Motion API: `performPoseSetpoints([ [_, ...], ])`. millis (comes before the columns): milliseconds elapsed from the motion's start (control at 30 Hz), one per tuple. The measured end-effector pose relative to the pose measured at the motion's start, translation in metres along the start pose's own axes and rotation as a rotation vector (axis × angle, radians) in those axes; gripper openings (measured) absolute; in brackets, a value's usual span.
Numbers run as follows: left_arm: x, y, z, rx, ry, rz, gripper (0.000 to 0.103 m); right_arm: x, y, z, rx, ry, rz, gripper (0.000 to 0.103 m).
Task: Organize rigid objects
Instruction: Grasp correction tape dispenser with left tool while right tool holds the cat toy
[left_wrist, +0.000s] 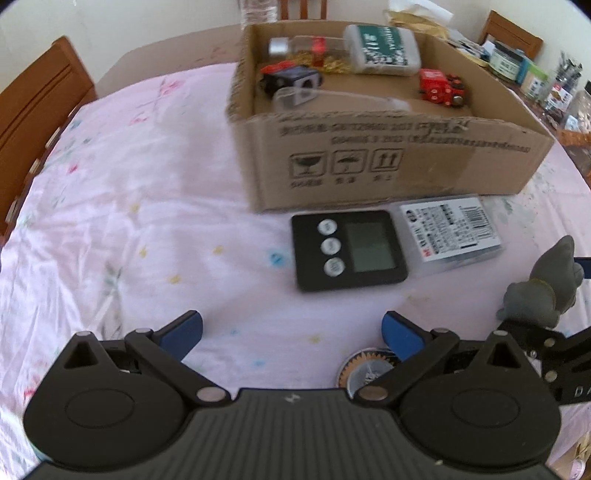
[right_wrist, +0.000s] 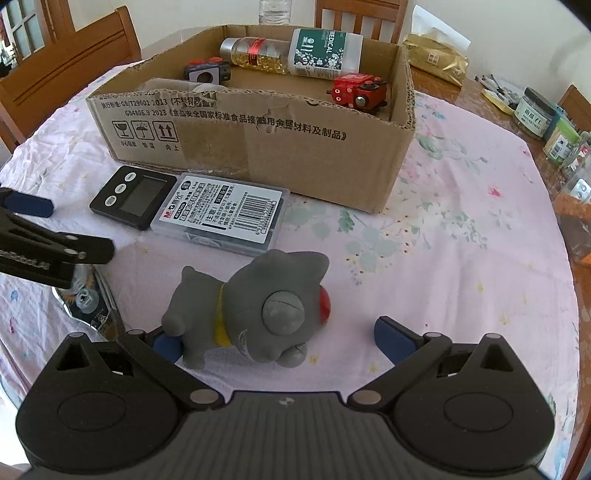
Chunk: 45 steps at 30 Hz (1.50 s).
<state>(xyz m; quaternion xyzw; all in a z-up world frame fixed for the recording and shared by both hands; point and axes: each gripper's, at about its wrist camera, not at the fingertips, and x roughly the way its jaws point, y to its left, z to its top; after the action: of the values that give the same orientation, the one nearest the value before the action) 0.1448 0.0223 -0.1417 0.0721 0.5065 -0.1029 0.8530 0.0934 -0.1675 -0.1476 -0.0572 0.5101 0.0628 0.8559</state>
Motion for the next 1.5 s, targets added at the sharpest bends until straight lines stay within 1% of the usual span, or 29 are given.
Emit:
performPoseSetpoints([
  [100,-0.011,0.0,-0.004,0.005,-0.015,-0.006,0.102,0.0,0.0,-0.001,-0.001,-0.005,0.0,0.103],
  [233,-0.03,-0.009,-0.012,0.023,-0.049,-0.073,0.102,-0.001,0.0,-0.003,-0.012,-0.018,0.005,0.103],
  [367,-0.038,-0.022,-0.025,0.036,-0.049,-0.091,0.102,-0.001,0.0,0.002,-0.04,0.008,0.022,0.103],
  [567,-0.039,-0.033,-0.04,0.033,-0.057,-0.069,0.102,-0.008,0.004,-0.004,-0.182,0.008,0.084,0.103],
  [700,-0.034,-0.041,-0.044,0.029,-0.049,-0.066,0.102,-0.011,0.002,-0.012,-0.23,0.024,0.147,0.103],
  [767,-0.03,-0.044,-0.046,0.023,-0.042,-0.061,0.102,-0.012,0.003,-0.017,-0.261,0.017,0.149,0.103],
  [867,-0.026,-0.051,-0.048,0.017,-0.037,-0.052,0.102,-0.015,0.002,-0.021,-0.266,0.012,0.154,0.103],
  [967,-0.024,-0.059,-0.049,0.033,-0.054,-0.03,0.103,-0.016,-0.002,-0.025,-0.274,0.005,0.16,0.103],
  [1100,-0.022,-0.062,-0.048,0.049,-0.082,-0.039,0.103,-0.021,-0.005,-0.03,-0.281,0.0,0.166,0.103],
  [1233,-0.02,-0.063,-0.046,0.079,-0.097,-0.046,0.103,-0.026,-0.01,-0.032,-0.253,-0.011,0.186,0.103],
  [1300,-0.02,-0.062,-0.045,0.078,-0.091,-0.055,0.101,-0.031,-0.011,-0.032,-0.233,-0.028,0.198,0.103],
  [1367,-0.021,-0.062,-0.044,0.077,-0.096,-0.059,0.093,-0.035,-0.012,-0.032,-0.209,-0.036,0.22,0.103],
  [1400,-0.023,-0.063,-0.044,0.078,-0.1,-0.059,0.091,-0.037,-0.011,-0.033,-0.201,-0.039,0.215,0.103],
  [1500,-0.023,-0.062,-0.043,0.072,-0.096,-0.057,0.09,-0.039,-0.011,-0.035,-0.181,-0.037,0.21,0.103],
])
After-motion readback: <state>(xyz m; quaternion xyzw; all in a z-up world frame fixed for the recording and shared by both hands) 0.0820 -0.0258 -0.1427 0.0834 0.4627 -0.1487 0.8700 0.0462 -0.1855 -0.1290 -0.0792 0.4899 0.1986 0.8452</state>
